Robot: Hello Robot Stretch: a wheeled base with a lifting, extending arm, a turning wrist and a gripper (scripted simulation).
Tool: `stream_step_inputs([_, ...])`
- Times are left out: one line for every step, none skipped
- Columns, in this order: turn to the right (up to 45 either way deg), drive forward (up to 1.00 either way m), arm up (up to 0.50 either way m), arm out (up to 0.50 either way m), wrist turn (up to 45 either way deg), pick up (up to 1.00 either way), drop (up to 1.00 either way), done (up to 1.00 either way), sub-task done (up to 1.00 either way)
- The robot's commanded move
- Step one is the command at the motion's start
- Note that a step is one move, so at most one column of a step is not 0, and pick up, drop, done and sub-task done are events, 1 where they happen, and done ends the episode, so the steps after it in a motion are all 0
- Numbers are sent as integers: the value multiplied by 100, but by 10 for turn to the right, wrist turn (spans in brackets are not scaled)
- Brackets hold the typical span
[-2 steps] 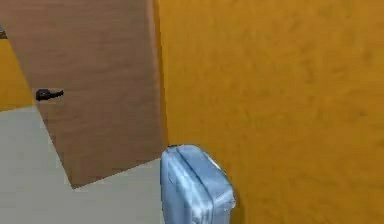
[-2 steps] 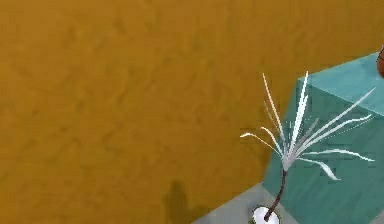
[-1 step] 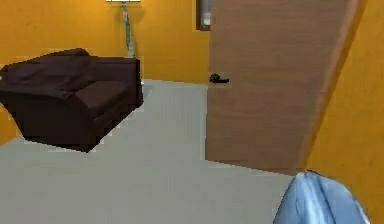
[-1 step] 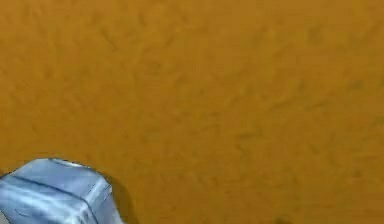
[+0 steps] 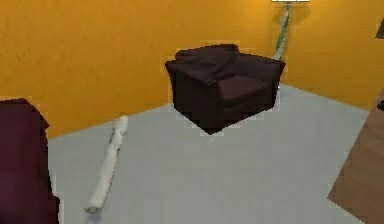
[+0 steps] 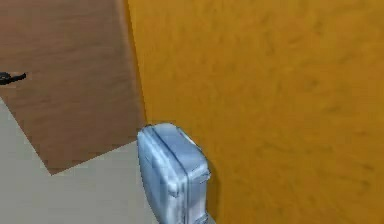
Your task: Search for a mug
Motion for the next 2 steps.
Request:
stream_step_inputs([0,50,0,0,0,0,0,0,0])
stream_step_inputs([420,0,0,0,0,0,0,0,0])
